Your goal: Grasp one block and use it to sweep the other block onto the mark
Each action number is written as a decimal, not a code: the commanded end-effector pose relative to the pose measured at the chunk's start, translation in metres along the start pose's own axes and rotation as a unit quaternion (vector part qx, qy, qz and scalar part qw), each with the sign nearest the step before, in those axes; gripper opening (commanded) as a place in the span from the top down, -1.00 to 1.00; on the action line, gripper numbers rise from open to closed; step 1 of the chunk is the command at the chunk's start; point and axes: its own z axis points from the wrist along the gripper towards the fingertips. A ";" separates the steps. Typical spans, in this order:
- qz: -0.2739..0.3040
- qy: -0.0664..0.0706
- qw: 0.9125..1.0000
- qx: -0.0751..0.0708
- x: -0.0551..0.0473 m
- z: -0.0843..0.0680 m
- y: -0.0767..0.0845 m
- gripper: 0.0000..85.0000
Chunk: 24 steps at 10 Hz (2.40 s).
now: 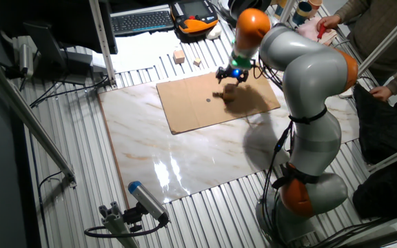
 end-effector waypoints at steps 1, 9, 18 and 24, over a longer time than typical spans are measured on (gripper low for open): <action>0.000 0.018 1.000 -0.022 0.001 -0.021 0.009 -0.20; -0.090 0.005 0.996 0.006 0.039 -0.070 0.096 1.00; -0.233 0.021 0.972 0.008 0.044 -0.075 0.169 1.00; -0.223 0.044 0.974 0.017 0.047 -0.077 0.170 1.00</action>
